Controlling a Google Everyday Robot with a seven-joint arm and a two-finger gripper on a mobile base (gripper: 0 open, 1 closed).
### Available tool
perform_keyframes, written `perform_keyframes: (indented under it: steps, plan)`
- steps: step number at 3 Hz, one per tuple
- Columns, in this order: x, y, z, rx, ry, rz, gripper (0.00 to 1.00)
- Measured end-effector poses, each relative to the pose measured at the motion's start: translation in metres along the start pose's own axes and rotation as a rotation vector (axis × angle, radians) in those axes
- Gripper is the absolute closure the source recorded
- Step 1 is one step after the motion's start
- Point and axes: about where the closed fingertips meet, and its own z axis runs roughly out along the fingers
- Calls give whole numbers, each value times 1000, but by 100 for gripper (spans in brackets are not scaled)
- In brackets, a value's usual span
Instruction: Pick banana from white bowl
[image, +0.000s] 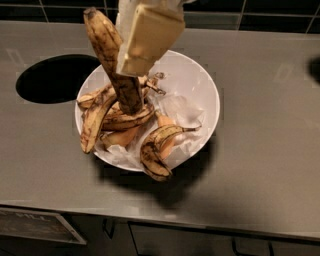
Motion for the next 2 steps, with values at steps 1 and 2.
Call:
perform_keyframes:
  steps: [1, 2]
  plan:
    - [-19, 0, -25, 75, -28, -22, 100]
    - [-19, 0, -25, 75, -28, -22, 100]
